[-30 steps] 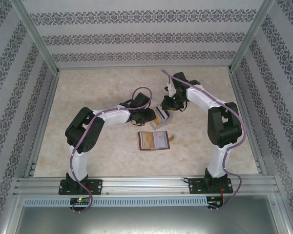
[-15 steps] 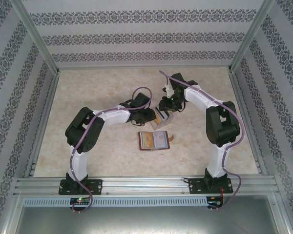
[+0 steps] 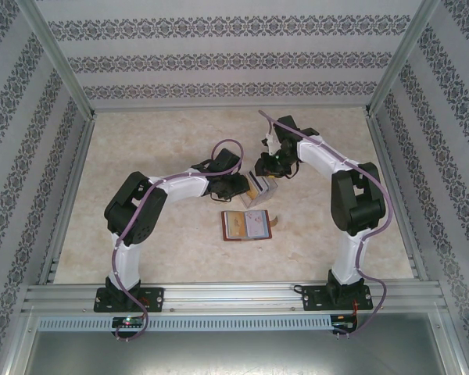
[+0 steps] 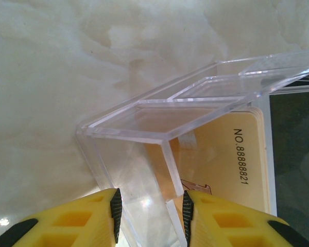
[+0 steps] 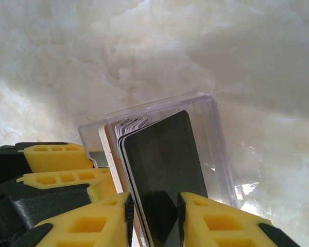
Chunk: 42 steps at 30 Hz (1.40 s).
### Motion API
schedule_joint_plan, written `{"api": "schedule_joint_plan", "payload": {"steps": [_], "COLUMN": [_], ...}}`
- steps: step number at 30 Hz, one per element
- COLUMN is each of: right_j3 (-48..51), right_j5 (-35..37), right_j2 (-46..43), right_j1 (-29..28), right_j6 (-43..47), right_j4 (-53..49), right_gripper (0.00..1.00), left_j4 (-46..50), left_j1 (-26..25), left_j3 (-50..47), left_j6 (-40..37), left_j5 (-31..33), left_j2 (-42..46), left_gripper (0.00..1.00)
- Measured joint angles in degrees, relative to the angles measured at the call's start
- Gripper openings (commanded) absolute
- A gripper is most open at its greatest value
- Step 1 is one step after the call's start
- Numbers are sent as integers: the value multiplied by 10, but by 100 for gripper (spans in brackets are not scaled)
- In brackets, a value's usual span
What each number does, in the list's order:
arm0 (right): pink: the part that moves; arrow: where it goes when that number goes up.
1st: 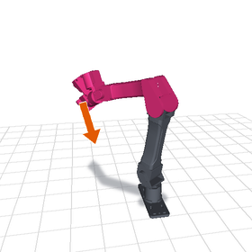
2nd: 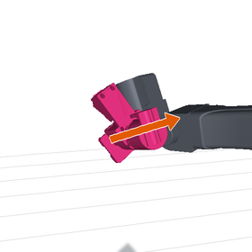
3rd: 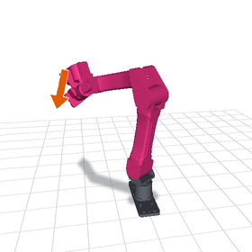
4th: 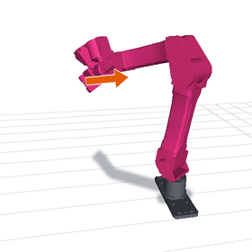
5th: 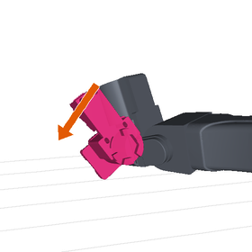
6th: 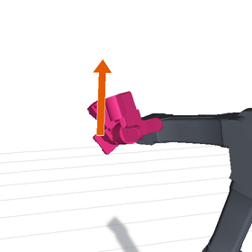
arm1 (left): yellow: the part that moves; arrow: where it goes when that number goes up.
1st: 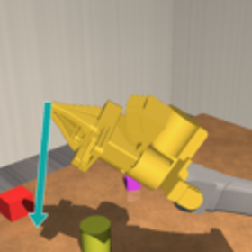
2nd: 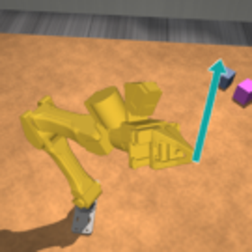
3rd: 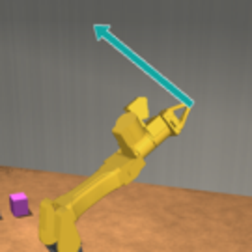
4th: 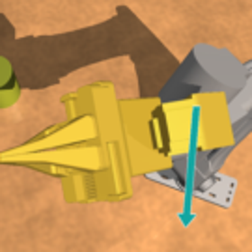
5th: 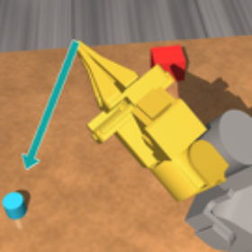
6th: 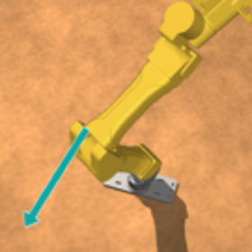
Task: Put the credit cards into the card holder
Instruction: Pick up the credit card from the storage box.
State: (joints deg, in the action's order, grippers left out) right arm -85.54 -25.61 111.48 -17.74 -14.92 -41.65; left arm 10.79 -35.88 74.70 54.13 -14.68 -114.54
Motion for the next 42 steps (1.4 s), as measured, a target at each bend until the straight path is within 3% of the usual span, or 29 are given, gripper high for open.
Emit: {"api": "schedule_joint_plan", "payload": {"steps": [9, 27, 42], "right_j3": [3, 5, 6], "right_j5": [-2, -19, -42], "right_j2": [-3, -5, -5], "right_j1": [1, 4, 14], "right_j6": [-2, -9, -16], "right_j4": [10, 12, 12], "right_gripper": [22, 27, 24], "left_j4": [0, 0, 0], "left_j1": [0, 0, 0], "left_j3": [0, 0, 0], "left_j6": [0, 0, 0], "left_j5": [-1, -1, -3], "left_j2": [0, 0, 0], "left_gripper": [38, 38, 39]}}
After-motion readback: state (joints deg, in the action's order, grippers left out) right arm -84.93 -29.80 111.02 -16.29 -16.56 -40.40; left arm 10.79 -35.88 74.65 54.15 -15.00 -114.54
